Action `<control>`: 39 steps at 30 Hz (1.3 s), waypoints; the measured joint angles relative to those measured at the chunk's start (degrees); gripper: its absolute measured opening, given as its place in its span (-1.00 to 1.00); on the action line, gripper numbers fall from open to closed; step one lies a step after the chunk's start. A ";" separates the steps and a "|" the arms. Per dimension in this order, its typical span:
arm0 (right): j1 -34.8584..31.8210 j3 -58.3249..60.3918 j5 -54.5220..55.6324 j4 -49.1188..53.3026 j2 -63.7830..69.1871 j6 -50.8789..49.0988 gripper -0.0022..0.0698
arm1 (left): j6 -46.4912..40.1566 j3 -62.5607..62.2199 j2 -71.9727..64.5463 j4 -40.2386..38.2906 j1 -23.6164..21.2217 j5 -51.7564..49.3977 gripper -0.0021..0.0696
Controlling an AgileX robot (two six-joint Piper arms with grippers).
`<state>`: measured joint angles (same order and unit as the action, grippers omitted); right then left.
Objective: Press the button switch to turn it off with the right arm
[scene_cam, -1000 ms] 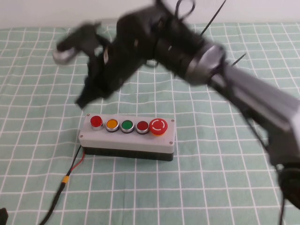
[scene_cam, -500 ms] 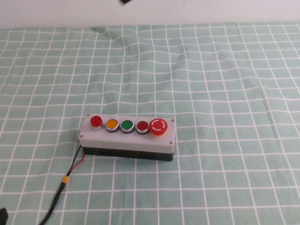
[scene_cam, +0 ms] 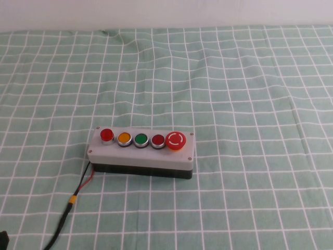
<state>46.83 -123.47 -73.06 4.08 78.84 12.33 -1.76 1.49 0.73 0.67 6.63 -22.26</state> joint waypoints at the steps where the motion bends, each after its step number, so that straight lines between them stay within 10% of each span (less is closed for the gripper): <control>1: 0.00 3.65 -0.10 0.12 -2.43 -0.50 -0.98 | 0.00 0.00 0.00 0.00 0.00 0.00 -0.95; 20: 0.00 63.37 10.39 0.51 -54.48 -11.58 -0.98 | 0.00 0.00 0.00 0.00 0.00 0.00 -0.95; 39: -2.41 86.79 11.25 -0.40 -61.66 -11.58 -0.98 | 0.00 0.00 0.00 0.00 0.00 0.00 -0.95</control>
<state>44.42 -36.68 -61.81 3.67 17.19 0.76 -1.76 1.49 0.73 0.67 6.63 -22.26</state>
